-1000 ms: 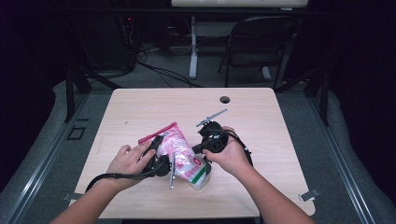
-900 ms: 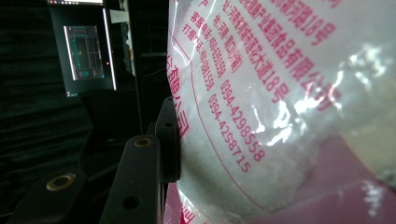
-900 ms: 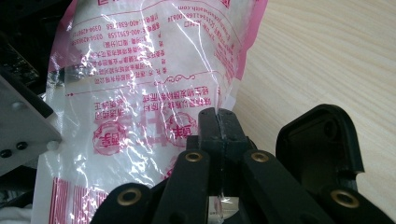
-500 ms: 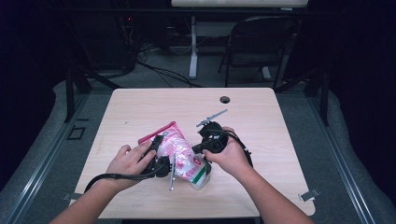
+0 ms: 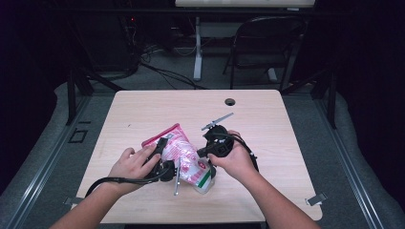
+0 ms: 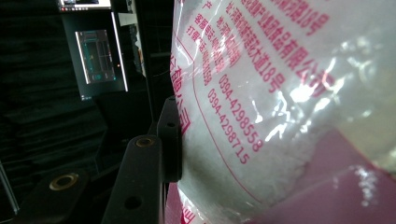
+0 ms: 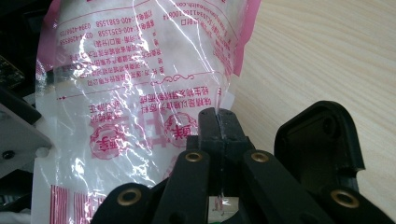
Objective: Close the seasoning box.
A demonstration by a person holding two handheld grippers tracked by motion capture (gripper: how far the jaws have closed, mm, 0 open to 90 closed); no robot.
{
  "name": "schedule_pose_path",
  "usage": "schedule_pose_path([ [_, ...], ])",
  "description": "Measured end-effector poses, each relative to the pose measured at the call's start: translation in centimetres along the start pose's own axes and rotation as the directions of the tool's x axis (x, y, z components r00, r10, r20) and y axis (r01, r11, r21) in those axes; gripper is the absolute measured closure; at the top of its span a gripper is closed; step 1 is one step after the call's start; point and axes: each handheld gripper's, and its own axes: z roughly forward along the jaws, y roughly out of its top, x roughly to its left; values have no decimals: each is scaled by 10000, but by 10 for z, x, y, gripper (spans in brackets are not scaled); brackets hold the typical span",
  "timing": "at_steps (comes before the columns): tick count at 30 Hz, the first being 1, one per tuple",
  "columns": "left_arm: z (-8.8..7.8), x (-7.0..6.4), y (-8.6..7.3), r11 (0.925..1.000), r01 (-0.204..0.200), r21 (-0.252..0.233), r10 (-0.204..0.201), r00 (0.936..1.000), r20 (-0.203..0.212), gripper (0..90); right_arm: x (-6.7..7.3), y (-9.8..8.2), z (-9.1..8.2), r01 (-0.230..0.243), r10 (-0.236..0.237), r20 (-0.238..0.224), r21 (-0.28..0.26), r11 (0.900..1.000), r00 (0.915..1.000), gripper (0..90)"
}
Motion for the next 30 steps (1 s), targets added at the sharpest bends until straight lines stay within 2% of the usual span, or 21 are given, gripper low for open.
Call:
schedule_pose_path([
  [16, -1, 4, 2, 9995, -323, 68, 322, 9995, 24, 644, -1, -2, 1, 16, -17, -80, -135, 9999, 10000, 900],
  [17, 0, 2, 1, 9998, -204, -70, 202, 9997, -144, 644, -1, -2, 1, 16, -17, -86, -142, 9999, 10000, 900],
  [18, -1, 3, 1, 9996, -278, -53, 277, 9995, -178, 644, -1, -2, 1, -14, 13, -76, -182, 9998, 10000, 900],
  [20, -2, 4, 2, 9995, -293, 93, 293, 9996, 8, 645, -1, -3, 1, -11, 9, -79, -210, 9998, 10000, 900],
  [30, -2, 6, 3, 9984, -549, 131, 549, 9985, -31, 646, -1, -3, 1, -30, 27, -92, -277, 9996, 10000, 900],
])
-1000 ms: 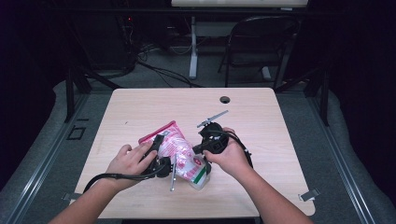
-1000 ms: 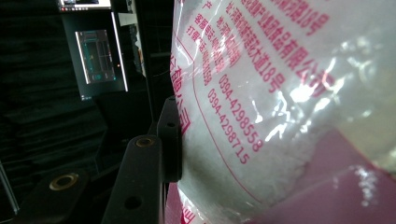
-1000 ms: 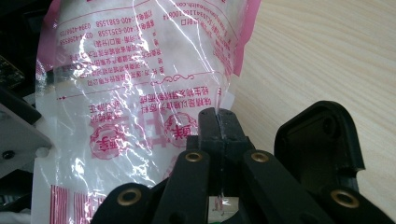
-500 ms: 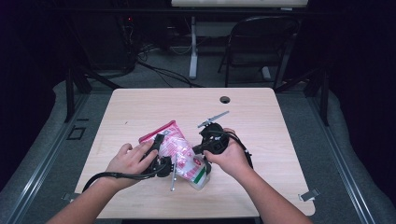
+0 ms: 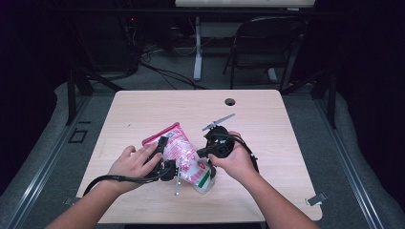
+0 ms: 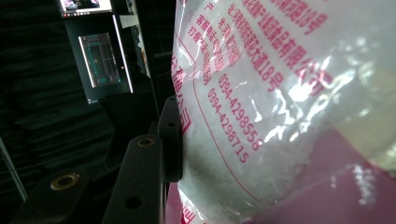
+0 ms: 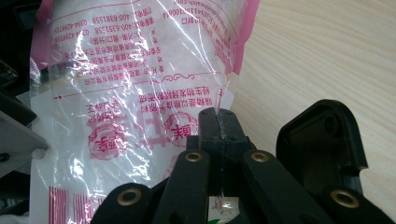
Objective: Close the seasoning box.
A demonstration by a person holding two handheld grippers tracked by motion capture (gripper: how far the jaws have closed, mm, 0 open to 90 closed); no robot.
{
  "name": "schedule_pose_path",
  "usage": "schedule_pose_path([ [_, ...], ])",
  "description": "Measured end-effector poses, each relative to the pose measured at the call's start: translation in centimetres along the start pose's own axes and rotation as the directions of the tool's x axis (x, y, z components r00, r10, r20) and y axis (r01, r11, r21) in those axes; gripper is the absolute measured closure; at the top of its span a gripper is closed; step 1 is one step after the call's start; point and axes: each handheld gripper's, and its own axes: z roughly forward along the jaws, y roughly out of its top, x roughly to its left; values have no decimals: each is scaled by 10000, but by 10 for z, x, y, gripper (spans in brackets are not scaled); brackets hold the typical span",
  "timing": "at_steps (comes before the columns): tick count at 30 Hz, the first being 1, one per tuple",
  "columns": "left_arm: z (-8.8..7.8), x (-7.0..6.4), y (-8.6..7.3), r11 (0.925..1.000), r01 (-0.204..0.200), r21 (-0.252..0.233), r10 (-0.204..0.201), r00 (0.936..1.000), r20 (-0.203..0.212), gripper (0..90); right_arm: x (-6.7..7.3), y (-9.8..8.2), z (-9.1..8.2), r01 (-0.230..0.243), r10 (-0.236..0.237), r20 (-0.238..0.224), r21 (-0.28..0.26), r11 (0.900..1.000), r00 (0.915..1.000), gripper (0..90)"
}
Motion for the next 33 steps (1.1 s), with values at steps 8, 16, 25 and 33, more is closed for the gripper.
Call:
schedule_pose_path([
  [8, -1, 1, 2, 9999, -137, 49, 138, 9998, -107, 647, -1, -1, -1, 21, -21, 1, 26, 10000, 10000, 900],
  [16, -2, 1, 3, 9995, -314, 72, 315, 9994, -150, 660, 0, -2, 1, -110, 110, 6, -38, 9999, 9999, 900],
  [25, -3, 1, 4, 9990, -441, 84, 443, 9988, -230, 685, -1, -2, 1, -159, 160, 78, -89, 9998, 9998, 900],
  [33, -6, 3, 4, 9988, -493, 53, 494, 9983, -294, 692, -1, -2, 2, -148, 149, 131, -107, 9998, 9998, 900],
])
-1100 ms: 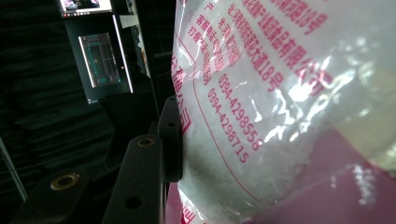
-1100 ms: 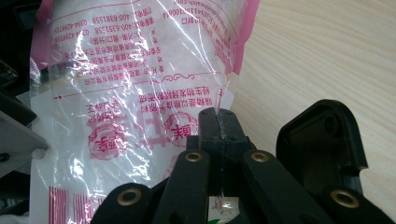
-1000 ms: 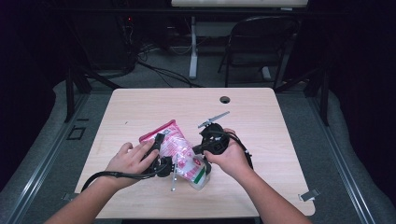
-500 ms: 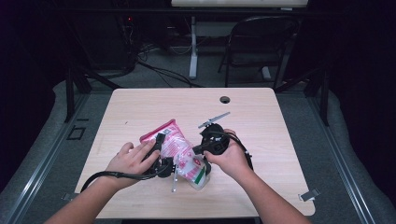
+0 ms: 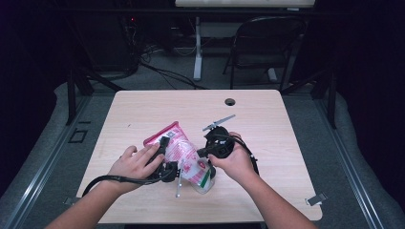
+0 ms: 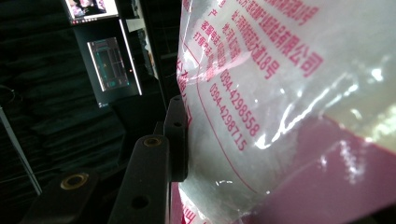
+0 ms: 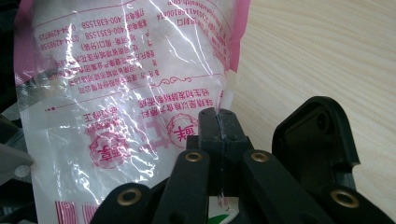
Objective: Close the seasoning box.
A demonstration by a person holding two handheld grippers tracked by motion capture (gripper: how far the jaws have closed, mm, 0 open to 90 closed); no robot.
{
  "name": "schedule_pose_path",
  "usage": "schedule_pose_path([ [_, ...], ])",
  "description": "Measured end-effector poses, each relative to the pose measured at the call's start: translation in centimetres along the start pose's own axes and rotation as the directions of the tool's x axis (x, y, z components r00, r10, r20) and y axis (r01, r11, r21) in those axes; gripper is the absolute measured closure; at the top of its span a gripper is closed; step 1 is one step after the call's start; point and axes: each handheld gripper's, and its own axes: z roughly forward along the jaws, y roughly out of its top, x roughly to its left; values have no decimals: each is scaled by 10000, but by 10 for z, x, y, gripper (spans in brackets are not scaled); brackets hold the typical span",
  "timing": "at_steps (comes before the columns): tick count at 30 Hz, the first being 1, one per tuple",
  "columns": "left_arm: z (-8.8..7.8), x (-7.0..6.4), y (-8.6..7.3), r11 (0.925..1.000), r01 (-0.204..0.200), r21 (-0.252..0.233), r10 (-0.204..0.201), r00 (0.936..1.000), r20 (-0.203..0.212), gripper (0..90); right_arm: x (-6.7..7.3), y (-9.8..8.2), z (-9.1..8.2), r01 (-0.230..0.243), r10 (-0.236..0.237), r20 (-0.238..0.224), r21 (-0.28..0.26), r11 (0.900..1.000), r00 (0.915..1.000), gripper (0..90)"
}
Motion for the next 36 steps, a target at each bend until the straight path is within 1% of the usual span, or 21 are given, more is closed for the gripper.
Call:
schedule_pose_path([
  [6, 0, 0, 1, 10000, -49, 1, 49, 10000, 7, 695, 0, 0, 0, -18, 18, 30, -17, 10000, 10000, 900],
  [12, -1, 1, 1, 9999, -170, -5, 170, 9998, -83, 697, 2, 0, 0, -17, 17, -29, -33, 10000, 10000, 900],
  [16, -2, 1, 2, 9998, -174, -16, 174, 9998, -83, 699, 2, 0, 0, 10, -10, -94, -11, 10000, 10000, 900],
  [26, -3, 2, 2, 9994, -333, -35, 332, 9993, -143, 704, 3, 0, 1, -3, 3, -111, -30, 10000, 9999, 900],
  [36, -4, 2, 1, 9995, -295, -61, 294, 9994, -186, 709, 5, 0, 1, 37, -37, -118, -32, 10000, 9999, 900],
])
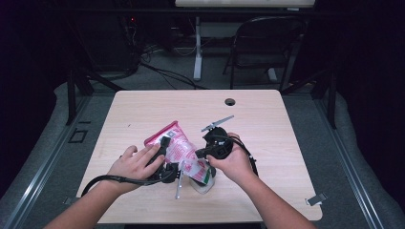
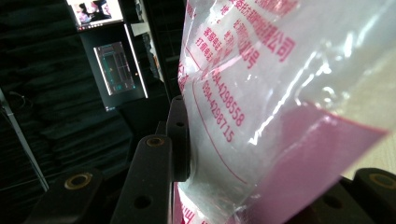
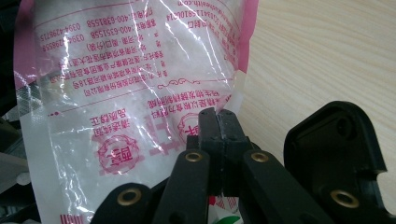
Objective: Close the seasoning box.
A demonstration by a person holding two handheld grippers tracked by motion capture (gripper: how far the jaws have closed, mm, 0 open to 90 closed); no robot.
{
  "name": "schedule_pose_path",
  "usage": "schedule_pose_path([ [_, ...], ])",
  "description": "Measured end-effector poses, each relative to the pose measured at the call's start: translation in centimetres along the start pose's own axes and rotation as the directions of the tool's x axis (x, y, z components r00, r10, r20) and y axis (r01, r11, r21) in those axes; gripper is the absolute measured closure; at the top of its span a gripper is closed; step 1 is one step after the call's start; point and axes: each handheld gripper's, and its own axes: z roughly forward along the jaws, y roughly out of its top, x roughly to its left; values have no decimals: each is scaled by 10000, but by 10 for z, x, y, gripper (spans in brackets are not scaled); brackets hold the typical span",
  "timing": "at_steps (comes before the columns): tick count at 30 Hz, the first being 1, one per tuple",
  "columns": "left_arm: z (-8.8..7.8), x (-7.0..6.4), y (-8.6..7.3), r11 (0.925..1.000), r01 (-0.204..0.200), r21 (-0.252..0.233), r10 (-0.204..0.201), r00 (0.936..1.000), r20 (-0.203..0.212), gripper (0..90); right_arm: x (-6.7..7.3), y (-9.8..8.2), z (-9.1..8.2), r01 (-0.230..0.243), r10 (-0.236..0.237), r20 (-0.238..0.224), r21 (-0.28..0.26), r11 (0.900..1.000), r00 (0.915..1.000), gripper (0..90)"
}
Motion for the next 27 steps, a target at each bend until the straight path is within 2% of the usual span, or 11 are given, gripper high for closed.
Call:
schedule_pose_path([
  [21, -6, 4, 0, 10000, -83, -12, 83, 9999, -120, 709, 5, -1, -5, 36, -36, -60, -96, 9999, 10000, 900],
  [27, -7, 6, 1, 9997, -250, 11, 251, 9996, -143, 710, 5, -1, -6, 53, -54, -69, -122, 9999, 10000, 900],
])
